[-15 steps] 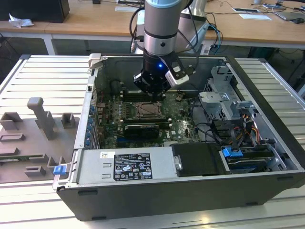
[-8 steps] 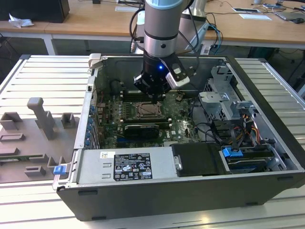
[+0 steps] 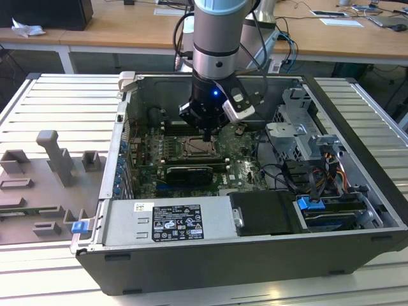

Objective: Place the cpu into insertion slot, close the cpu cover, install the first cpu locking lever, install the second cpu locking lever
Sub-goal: 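Install the second cpu locking lever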

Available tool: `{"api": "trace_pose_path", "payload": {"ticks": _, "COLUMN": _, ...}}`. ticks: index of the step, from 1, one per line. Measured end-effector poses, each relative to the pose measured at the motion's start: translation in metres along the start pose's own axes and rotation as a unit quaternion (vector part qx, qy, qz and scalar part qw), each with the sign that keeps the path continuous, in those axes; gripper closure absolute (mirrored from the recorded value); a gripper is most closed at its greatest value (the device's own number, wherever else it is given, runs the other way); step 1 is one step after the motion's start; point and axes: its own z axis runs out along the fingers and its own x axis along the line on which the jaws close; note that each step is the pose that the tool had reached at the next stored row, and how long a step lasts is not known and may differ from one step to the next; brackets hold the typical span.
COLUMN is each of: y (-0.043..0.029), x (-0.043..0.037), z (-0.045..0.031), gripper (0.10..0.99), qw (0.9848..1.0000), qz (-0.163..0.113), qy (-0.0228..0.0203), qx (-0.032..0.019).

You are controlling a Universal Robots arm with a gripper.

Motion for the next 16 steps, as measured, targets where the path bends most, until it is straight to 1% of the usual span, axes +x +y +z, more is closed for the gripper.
{"api": "trace_pose_path", "payload": {"ticks": 3, "y": -0.0027, "x": 0.0001, "z": -0.0003, "gripper": 0.98, "qw": 1.0, "qz": 0.0, "qy": 0.0, "qx": 0.0}}
{"api": "trace_pose_path", "payload": {"ticks": 6, "y": -0.0038, "x": 0.0001, "z": -0.0026, "gripper": 0.98, "qw": 1.0, "qz": 0.0, "qy": 0.0, "qx": 0.0}}
{"api": "trace_pose_path", "payload": {"ticks": 16, "y": -0.0105, "x": 0.0004, "z": -0.0031, "gripper": 0.98, "qw": 1.0, "qz": 0.0, "qy": 0.0, "qx": 0.0}}
